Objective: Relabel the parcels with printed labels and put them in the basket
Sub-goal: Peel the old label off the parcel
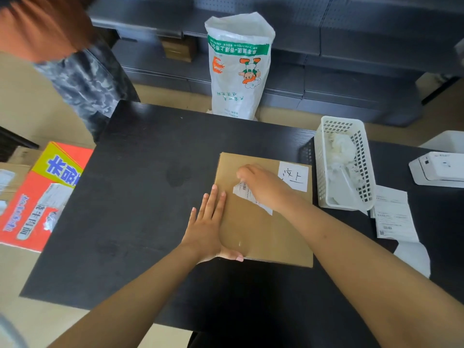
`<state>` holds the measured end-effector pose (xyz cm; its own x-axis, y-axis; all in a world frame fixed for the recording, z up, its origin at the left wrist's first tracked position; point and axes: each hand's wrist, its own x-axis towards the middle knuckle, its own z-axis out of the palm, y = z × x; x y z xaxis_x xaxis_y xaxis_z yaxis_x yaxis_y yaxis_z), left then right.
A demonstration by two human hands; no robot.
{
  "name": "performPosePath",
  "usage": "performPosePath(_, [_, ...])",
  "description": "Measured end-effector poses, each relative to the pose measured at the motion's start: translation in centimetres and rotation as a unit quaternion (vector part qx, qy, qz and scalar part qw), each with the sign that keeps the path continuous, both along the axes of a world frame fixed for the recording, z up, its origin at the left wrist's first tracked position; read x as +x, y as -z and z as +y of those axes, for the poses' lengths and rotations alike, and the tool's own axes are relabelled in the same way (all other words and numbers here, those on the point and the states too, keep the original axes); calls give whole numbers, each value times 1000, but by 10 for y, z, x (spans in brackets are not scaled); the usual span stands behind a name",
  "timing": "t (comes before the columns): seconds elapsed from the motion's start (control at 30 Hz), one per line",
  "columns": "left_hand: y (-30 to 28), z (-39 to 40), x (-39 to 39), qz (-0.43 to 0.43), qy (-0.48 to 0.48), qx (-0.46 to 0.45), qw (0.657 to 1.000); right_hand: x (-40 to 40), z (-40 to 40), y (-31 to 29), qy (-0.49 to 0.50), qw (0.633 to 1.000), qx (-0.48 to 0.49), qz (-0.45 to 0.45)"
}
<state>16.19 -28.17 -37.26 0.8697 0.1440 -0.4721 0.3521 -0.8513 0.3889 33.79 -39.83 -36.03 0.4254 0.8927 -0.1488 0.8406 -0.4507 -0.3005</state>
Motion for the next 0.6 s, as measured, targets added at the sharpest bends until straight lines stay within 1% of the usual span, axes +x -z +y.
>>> performPosePath(0.07, [-1,0,0,-1,-4,-8,1000,-3,3,-1,7,1000,-2,-1])
performPosePath(0.13, [-1,0,-1,-2,-4,-11,1000,-5,3,-2,27,999,16,-6])
performPosePath(0.3, [-1,0,0,0,-2,-12,1000,-11,2,0,29,997,46,-57])
performPosePath(0.37, [-2,0,0,0,-3,-14,1000,-11,4,-1,22,997,-4,-80])
performPosePath(0.43, [-2,0,0,1,-3,-14,1000,-14,7,-8,-9,992,-40,-123])
performPosePath(0.5, [-2,0,0,4,-4,-12,1000,-14,4,-7,-21,986,-17,-162])
performPosePath(0.53, [-2,0,0,5,-5,-12,1000,-14,2,-8,-20,986,-2,-167])
performPosePath(0.6, [-1,0,0,7,-7,-12,1000,-14,-4,-6,-22,988,34,-150])
